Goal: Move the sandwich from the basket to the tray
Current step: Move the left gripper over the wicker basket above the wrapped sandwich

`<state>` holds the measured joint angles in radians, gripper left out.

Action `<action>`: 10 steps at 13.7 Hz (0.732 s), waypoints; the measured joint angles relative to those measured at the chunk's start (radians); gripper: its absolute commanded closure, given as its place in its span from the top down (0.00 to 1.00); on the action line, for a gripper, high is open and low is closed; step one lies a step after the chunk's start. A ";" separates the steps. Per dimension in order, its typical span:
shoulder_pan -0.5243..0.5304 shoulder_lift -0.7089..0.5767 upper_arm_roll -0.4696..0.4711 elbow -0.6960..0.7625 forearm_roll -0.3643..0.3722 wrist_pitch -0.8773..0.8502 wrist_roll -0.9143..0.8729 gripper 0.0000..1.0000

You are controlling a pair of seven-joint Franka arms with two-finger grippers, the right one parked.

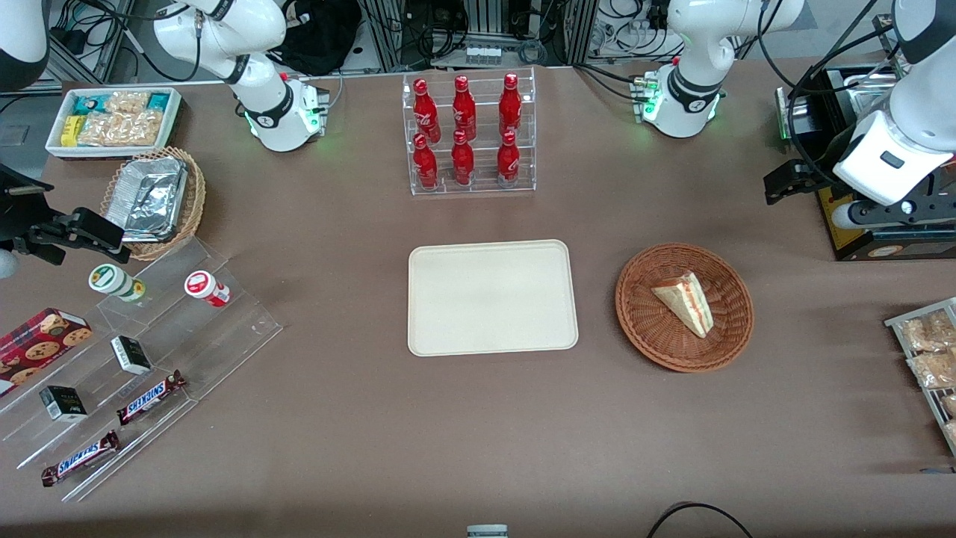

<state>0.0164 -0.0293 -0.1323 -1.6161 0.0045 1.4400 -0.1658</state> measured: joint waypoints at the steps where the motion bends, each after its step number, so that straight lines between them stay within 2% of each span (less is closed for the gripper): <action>1: 0.000 0.000 -0.001 0.000 0.000 0.000 0.000 1.00; 5: 0.000 0.007 -0.004 -0.034 0.000 0.010 0.002 1.00; 10: -0.001 0.051 -0.018 -0.223 0.001 0.243 0.002 1.00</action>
<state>0.0155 0.0218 -0.1508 -1.8394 0.0055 1.6827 -0.1635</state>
